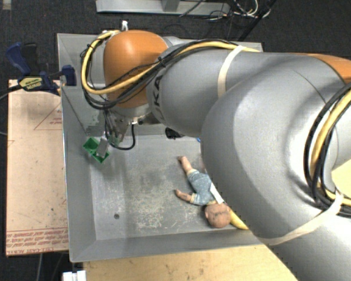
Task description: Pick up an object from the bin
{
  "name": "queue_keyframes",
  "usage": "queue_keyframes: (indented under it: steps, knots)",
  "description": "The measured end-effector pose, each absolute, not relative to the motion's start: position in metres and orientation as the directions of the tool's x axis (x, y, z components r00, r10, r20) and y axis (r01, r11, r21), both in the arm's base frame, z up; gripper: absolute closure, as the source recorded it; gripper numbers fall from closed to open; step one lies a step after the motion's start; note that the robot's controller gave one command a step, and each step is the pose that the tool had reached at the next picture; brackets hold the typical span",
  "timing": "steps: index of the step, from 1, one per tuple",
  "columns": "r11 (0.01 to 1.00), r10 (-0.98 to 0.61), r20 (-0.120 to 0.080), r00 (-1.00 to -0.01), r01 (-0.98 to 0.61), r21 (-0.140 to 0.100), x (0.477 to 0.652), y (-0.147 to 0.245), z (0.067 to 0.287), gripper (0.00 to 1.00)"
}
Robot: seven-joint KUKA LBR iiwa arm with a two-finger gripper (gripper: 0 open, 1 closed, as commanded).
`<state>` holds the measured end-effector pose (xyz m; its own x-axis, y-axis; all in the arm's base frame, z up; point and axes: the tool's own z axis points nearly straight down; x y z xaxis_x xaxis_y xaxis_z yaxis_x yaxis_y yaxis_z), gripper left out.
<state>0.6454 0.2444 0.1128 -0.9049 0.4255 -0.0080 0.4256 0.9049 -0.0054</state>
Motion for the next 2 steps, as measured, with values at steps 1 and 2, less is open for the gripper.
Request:
queue_keyframes:
  steps: [1,2]
  knots:
    - [0.905,0.425,-0.009,-0.905,0.425,-0.003,0.646,0.245,0.135,1.0]
    - [0.905,0.425,-0.013,-0.905,0.425,0.001,0.647,0.246,0.15,1.0]
